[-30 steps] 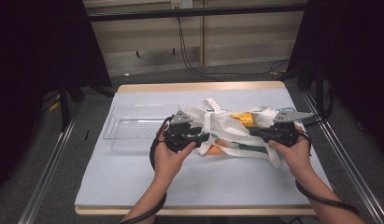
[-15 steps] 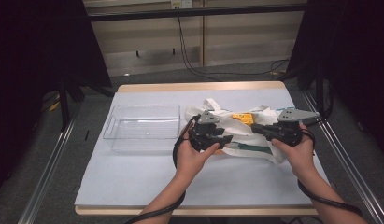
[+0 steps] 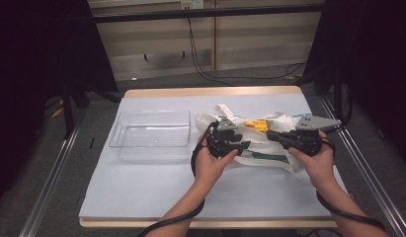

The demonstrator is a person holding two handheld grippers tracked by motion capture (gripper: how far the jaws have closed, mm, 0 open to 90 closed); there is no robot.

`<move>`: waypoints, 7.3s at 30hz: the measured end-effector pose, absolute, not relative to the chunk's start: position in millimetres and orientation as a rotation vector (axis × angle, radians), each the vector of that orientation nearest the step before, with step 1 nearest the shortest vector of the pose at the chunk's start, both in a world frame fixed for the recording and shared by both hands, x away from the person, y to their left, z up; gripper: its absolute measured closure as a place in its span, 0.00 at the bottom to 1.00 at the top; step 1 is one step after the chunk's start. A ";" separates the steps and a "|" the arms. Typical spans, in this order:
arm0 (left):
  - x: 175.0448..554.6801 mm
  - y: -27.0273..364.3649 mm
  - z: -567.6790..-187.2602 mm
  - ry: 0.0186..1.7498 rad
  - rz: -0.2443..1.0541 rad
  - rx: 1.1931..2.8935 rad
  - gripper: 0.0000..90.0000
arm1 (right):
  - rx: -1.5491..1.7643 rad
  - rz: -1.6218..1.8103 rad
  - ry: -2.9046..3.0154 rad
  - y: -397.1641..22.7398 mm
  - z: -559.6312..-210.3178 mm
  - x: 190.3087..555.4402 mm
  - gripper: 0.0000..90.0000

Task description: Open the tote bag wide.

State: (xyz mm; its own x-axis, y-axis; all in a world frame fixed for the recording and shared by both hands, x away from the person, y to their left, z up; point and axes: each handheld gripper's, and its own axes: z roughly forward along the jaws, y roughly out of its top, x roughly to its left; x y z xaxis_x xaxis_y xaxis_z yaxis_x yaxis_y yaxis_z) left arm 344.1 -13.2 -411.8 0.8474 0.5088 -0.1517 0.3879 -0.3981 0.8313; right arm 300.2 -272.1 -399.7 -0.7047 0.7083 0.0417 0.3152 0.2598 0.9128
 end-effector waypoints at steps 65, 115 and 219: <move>365.2 -14.8 -409.8 0.624 0.143 2.077 0.44 | 1.014 1.346 2.193 -293.1 -383.4 317.3 0.70; 348.7 -10.6 -438.1 0.588 0.091 2.174 0.90 | 1.180 1.044 2.311 -290.7 -399.0 370.6 0.91; 310.1 -51.6 -478.2 0.386 -0.091 2.204 1.00 | 1.398 1.131 2.122 -310.4 -438.0 406.4 0.99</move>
State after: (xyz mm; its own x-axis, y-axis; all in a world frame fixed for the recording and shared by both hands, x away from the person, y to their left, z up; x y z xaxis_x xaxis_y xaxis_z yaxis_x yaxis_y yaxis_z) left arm 310.1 -51.6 -478.2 0.9492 0.2431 -0.1997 0.3065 -0.5718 0.7609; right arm 406.4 -310.4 -438.0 -0.4467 0.8857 0.1268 0.5989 0.1907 0.7778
